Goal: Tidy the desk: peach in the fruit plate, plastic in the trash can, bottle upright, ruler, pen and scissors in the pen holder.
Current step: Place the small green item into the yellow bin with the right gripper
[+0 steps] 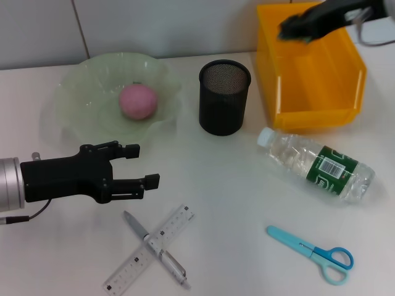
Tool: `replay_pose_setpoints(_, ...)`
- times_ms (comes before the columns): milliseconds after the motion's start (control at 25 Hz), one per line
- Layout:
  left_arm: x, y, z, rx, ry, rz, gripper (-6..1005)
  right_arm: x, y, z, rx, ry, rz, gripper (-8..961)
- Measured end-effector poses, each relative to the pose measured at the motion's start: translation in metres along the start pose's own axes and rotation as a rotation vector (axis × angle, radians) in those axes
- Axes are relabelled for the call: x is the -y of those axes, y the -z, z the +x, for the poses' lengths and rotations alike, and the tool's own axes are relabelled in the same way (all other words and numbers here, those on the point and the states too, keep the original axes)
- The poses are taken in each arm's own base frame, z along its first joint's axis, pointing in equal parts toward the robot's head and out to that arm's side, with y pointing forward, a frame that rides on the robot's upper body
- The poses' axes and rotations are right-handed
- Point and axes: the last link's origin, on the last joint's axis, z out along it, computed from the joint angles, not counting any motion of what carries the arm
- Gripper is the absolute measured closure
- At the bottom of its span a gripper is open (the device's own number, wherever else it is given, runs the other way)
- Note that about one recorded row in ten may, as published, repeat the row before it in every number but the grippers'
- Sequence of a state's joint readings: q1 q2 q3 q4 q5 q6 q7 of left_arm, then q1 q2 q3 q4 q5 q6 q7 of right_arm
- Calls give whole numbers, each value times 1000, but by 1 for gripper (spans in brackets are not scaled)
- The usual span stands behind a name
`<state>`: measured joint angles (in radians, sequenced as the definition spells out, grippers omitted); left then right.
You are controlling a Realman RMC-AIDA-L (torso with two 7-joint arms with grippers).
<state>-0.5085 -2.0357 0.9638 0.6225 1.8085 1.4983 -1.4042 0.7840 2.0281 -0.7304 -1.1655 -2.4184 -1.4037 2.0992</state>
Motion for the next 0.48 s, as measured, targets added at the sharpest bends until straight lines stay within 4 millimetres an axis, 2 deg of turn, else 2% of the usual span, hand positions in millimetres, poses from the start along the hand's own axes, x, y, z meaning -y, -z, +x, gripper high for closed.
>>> replay_pose_setpoints(200,0,0,2,-4,-3,-4,126,32,-9,21,-19,-105,169,745)
replay_pose_setpoints(480,0,1,3,-10,-3,-5,126,43,-28,41,-46,-174,202,731)
